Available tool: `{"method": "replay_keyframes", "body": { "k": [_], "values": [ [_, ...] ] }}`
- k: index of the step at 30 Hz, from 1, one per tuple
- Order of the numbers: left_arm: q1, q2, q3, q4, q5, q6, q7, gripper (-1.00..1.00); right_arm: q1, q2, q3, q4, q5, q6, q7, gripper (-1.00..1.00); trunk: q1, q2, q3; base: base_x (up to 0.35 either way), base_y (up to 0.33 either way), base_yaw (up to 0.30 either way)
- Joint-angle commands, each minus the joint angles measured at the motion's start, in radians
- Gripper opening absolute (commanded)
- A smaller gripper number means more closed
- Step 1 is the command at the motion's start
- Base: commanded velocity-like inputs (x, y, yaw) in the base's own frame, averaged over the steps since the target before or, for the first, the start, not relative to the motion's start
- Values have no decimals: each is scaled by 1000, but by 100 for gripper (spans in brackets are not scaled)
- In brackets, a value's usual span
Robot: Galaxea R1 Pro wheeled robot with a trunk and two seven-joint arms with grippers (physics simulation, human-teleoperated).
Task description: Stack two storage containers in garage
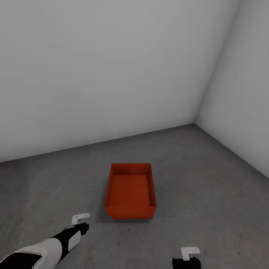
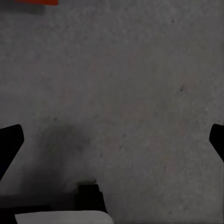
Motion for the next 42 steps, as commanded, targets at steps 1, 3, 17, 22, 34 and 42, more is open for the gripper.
{"method": "replay_keyframes", "body": {
  "k": [1,3,17,22,34,42],
  "values": [
    [0,0,-9,0,9,1,2,100,2,1,8,3,-8,-4,-1,100,-4,7,2,0,0,0],
    [10,0,-9,0,8,1,2,100,7,1,7,3,-8,-3,-2,100,-12,21,9,0,0,0],
    [108,-3,-9,0,7,-4,-1,100,13,2,8,3,-7,6,0,100,-65,119,53,0,0,0],
    [139,-16,-9,0,8,-8,-2,100,13,1,7,3,-8,6,1,100,-84,154,68,0,0,0],
    [157,-21,-8,0,9,-7,-3,100,61,1,8,3,-7,23,2,100,-130,238,106,0,0,0],
    [161,-18,-8,0,9,-8,-2,100,103,11,7,3,-7,41,-6,100,-138,252,115,0,0,0]
  ]
}}
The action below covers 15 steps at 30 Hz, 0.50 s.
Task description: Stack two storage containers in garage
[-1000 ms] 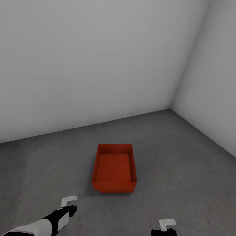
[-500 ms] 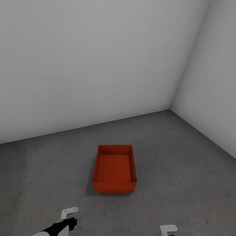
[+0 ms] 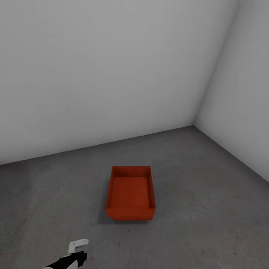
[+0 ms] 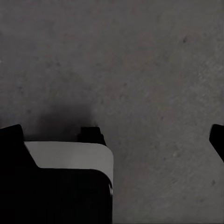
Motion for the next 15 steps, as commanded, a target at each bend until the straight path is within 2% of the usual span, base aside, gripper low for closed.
{"method": "replay_keyframes", "body": {
  "k": [1,7,12,14,15],
  "values": [
    [3,0,-8,0,9,-1,2,100,0,2,8,3,-8,-5,0,100,0,-1,1,0,0,0],
    [73,2,-9,0,8,-3,1,100,10,4,7,4,-10,-3,6,100,0,-1,10,0,0,0],
    [130,4,-8,0,9,9,-2,100,60,2,-1,4,-13,-5,21,100,0,-1,18,0,0,0],
    [151,6,-9,0,9,12,-19,100,72,-4,-27,3,-45,-4,49,100,0,-1,21,0,0,0],
    [171,10,-9,0,10,16,-46,100,75,-6,-45,4,-79,-2,81,100,0,-1,23,0,0,0]
  ]
}}
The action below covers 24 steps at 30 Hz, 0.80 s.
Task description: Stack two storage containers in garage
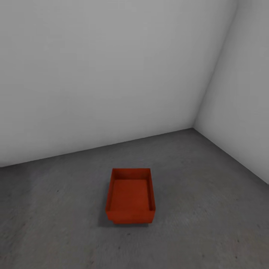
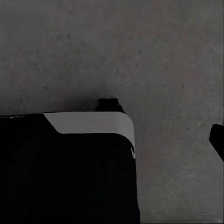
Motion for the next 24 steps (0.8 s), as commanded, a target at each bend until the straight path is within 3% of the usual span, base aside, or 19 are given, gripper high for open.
{"method": "replay_keyframes", "body": {
  "k": [1,5,7,10,14,21,24],
  "values": [
    [6,2,-9,0,8,3,-8,100,0,0,4,3,-17,-4,10,100,0,-1,1,0,0,0],
    [39,20,-9,0,9,8,-62,100,3,-7,-9,4,-45,4,42,100,0,-1,7,0,0,0],
    [45,24,-9,0,9,8,-70,100,17,-27,-10,5,-48,6,45,100,0,-1,11,0,0,0],
    [67,29,-9,0,9,8,-74,100,122,-63,-10,4,-49,1,51,100,0,-1,16,0,0,0],
    [114,37,-9,0,9,5,-75,100,206,-71,-16,4,-57,-32,64,100,0,-1,22,0,0,0],
    [146,37,-9,0,8,-9,-75,100,221,-73,-18,4,-74,-48,96,100,0,-1,33,0,0,0],
    [147,34,-10,-2,5,-65,-75,100,222,-73,-18,4,-75,-48,98,100,0,-1,38,0,0,0]
  ]
}}
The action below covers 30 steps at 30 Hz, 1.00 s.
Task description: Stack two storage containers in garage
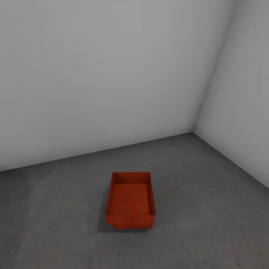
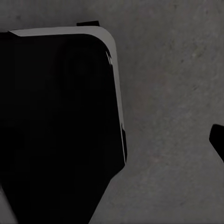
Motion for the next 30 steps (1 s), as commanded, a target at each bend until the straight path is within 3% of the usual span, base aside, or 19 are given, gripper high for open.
{"method": "replay_keyframes", "body": {
  "k": [1,7,30],
  "values": [
    [0,0,-8,1,9,-12,2,100,-1,1,8,2,-5,-3,-1,100,0,-1,1,0,0,0],
    [1,0,-10,-1,5,-43,2,100,-1,1,8,2,-5,-4,0,100,0,-1,10,0,0,0],
    [0,0,-8,-4,-1,-45,2,100,-1,1,9,2,3,5,0,100,0,-1,48,0,0,0]
  ]
}}
